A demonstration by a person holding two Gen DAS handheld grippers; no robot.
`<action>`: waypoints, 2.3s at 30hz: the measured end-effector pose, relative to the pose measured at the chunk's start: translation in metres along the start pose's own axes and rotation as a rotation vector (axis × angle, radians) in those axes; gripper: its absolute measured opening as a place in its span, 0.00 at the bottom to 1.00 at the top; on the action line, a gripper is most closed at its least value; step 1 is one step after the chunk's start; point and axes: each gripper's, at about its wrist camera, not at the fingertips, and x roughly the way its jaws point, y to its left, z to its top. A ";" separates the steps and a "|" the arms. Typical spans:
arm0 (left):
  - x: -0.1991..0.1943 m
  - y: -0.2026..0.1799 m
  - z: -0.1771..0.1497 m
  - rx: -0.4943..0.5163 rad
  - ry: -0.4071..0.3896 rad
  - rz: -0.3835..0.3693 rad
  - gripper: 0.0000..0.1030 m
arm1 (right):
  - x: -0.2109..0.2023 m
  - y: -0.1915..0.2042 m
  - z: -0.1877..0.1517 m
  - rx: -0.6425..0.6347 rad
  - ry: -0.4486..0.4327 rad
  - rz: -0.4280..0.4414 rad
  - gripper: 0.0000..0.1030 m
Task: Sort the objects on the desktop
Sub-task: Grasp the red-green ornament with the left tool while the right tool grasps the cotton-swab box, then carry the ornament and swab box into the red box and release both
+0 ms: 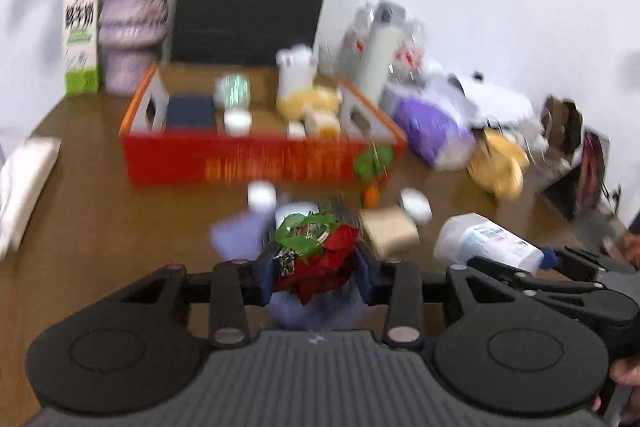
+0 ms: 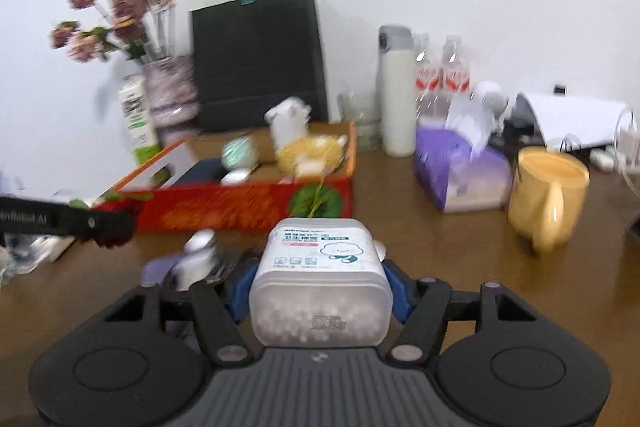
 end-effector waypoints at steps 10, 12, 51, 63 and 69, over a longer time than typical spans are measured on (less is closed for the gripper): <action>-0.047 -0.033 -0.108 0.044 0.098 -0.056 0.42 | -0.055 0.053 -0.072 -0.183 0.078 -0.002 0.62; -0.052 -0.033 -0.115 0.061 0.067 -0.027 0.61 | -0.057 0.062 -0.081 -0.245 0.075 -0.011 0.62; -0.022 -0.034 0.008 -0.047 -0.018 0.200 0.38 | -0.046 -0.030 -0.053 0.020 -0.027 0.058 0.62; 0.081 0.029 0.139 -0.107 0.028 0.173 0.39 | 0.010 -0.031 0.085 0.071 -0.084 0.168 0.62; 0.160 0.065 0.161 -0.140 0.188 0.188 0.39 | 0.130 -0.011 0.173 0.098 0.090 0.291 0.62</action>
